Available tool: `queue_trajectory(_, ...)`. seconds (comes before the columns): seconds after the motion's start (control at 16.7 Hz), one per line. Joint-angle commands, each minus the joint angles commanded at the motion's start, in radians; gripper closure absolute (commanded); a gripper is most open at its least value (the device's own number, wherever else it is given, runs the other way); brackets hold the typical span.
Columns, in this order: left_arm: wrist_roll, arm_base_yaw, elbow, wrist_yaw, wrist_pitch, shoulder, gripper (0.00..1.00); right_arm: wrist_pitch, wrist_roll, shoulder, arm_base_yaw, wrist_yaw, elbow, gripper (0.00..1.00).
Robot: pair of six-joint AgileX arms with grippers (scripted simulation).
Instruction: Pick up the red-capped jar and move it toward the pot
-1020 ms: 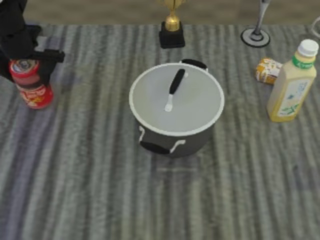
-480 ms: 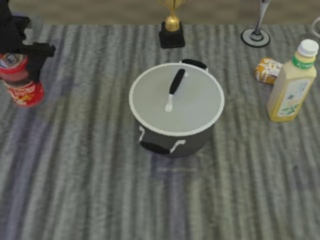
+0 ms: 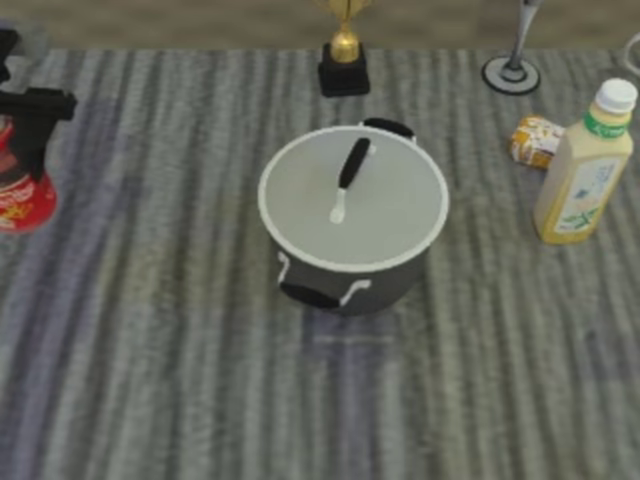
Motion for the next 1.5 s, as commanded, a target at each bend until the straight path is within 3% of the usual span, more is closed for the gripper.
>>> queue_trajectory(0.36, -0.036, -0.029, 0.012, -0.003, 0.009, 0.019, 1.00, 0.000, 0.000, 0.000, 0.000, 0.000, 0.000, 0.00)
queue_trajectory(0.96, -0.426, -0.290, 0.065, -0.010, 0.099, 0.163, 1.00, 0.000, 0.000, 0.000, 0.000, 0.000, 0.000, 0.00)
queue_trajectory(1.5, -0.441, -0.299, 0.012, -0.014, 0.165, 0.176, 1.00, 0.000, 0.000, 0.000, 0.000, 0.000, 0.000, 0.00)
